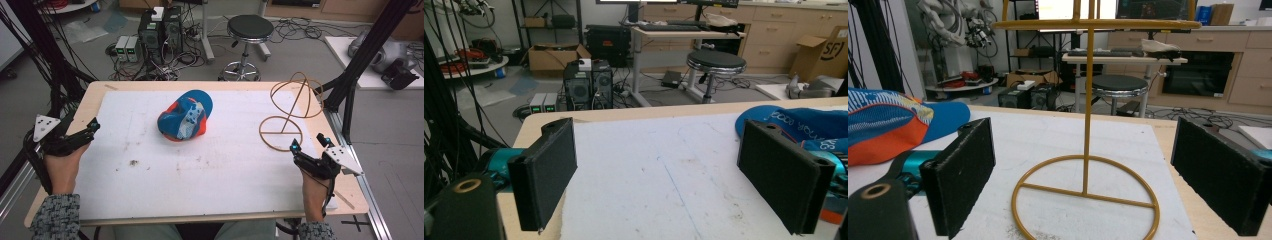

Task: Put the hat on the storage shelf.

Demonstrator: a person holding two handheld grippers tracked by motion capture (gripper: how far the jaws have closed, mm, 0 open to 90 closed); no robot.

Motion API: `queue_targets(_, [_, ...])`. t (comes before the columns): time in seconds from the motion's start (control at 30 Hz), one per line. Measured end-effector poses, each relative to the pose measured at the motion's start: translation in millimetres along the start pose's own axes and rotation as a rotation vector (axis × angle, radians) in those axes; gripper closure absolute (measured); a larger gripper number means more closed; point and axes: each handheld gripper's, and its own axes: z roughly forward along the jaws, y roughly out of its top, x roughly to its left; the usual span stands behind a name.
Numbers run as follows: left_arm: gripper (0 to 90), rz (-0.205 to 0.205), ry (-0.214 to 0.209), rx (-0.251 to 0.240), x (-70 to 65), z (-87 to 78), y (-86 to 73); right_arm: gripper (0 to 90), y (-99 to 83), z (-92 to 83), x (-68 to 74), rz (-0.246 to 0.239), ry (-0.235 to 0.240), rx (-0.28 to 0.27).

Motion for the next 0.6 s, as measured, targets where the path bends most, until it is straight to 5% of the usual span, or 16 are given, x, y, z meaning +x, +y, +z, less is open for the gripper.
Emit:
queue_targets(0.3, [16.3,-0.006,0.004,-0.004,2.0,-2.4,2.1,9.7,4.0,1.1,7.1,-0.045,0.031,-0.002])
queue_targets(0.4, [16.3,-0.009,0.002,0.004,2.3,-1.8,0.8,9.9,11.0,4.0,19.3,-0.084,0.065,-0.012])
queue_targets(0.6, [16.4,-0.025,-0.008,0.005,2.6,-2.3,1.2,9.9,20.3,7.6,34.9,-0.081,0.111,-0.029])
